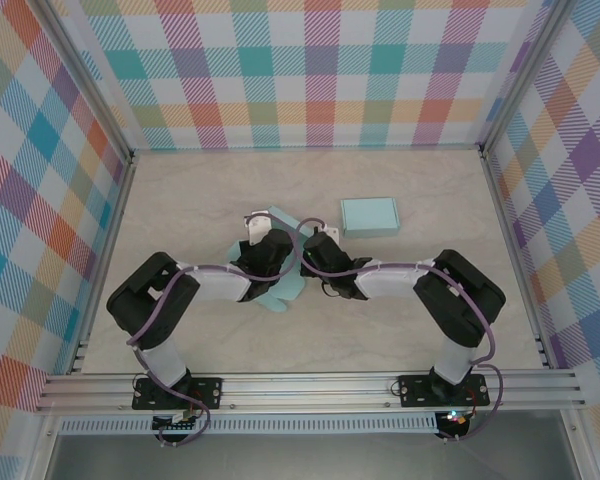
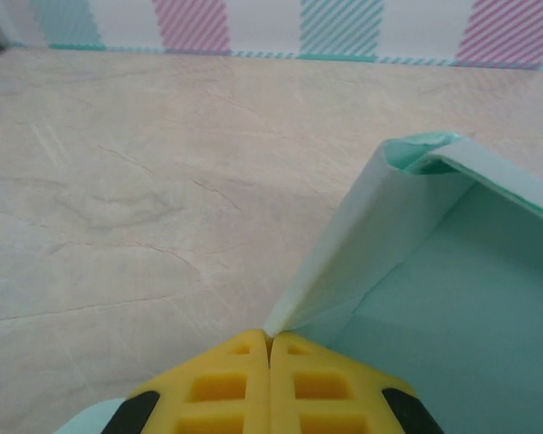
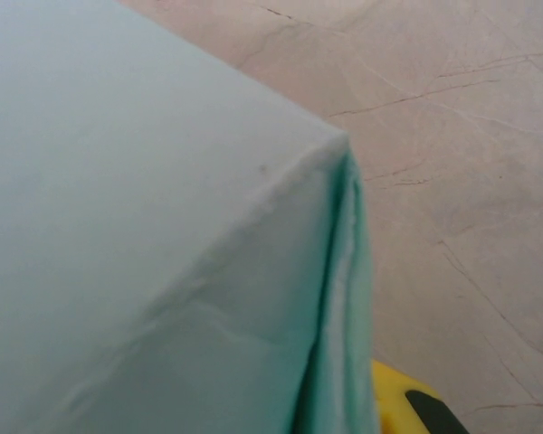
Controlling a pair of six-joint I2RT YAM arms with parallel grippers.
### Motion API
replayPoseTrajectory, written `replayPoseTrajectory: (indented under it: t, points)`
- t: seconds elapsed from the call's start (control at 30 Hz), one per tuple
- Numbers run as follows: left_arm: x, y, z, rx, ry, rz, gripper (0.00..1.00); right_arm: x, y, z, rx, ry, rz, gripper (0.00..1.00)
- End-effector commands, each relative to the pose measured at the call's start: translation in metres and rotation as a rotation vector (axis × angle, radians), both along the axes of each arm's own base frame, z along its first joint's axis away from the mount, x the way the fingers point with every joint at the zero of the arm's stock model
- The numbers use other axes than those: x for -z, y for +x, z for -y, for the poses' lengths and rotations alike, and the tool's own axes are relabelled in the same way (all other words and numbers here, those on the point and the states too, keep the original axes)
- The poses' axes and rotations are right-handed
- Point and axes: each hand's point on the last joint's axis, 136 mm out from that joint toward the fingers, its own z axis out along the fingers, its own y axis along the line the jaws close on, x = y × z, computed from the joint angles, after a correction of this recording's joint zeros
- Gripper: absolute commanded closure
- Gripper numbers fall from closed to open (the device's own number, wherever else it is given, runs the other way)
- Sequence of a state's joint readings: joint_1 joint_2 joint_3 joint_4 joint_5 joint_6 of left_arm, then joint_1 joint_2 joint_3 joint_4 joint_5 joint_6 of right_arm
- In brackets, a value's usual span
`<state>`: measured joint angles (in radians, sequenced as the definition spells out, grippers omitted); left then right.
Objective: Fold the paper box
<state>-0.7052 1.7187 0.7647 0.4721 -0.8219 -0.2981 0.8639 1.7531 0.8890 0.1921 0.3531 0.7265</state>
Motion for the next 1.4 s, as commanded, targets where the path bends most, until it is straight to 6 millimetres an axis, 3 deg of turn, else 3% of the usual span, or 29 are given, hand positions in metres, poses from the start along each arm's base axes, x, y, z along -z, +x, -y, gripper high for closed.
replayPoseTrajectory:
  t: [0.0, 0.13, 0.27, 0.47, 0.97, 1.0, 1.07, 1.13, 1.2, 1.37]
  points:
    - [-0.027, 0.009, 0.029, 0.201, -0.115, 0.065, 1.00, 0.017, -0.034, -0.019, -0.152, -0.050, -0.105, 1.00]
    - [-0.024, -0.006, 0.043, 0.352, -0.097, 0.047, 0.95, 0.018, -0.033, -0.017, -0.133, -0.067, -0.119, 1.00]
    - [-0.021, -0.013, 0.039, 0.378, -0.055, 0.043, 0.92, 0.013, -0.035, -0.019, -0.141, -0.047, -0.124, 1.00]
    - [-0.021, -0.012, 0.032, 0.387, 0.006, 0.046, 0.88, 0.005, -0.041, -0.019, -0.163, -0.026, -0.131, 1.00]
    - [-0.044, -0.006, 0.049, 0.554, 0.045, 0.112, 0.85, -0.003, -0.059, -0.021, -0.193, -0.014, -0.148, 1.00]
    - [-0.046, -0.006, 0.049, 0.556, 0.054, 0.117, 0.83, -0.003, -0.060, -0.022, -0.197, -0.013, -0.150, 1.00]
    - [-0.050, -0.004, 0.051, 0.567, 0.081, 0.131, 0.69, -0.003, -0.062, -0.023, -0.206, -0.012, -0.156, 1.00]
    - [-0.053, -0.002, 0.052, 0.584, 0.099, 0.134, 0.64, -0.002, -0.063, -0.021, -0.206, -0.017, -0.160, 1.00]
    - [-0.057, 0.000, 0.051, 0.596, 0.104, 0.138, 0.64, -0.002, -0.064, -0.019, -0.204, -0.024, -0.160, 1.00]
    - [-0.066, 0.000, 0.041, 0.603, 0.124, 0.136, 0.78, -0.004, -0.063, -0.011, -0.181, -0.035, -0.143, 1.00]
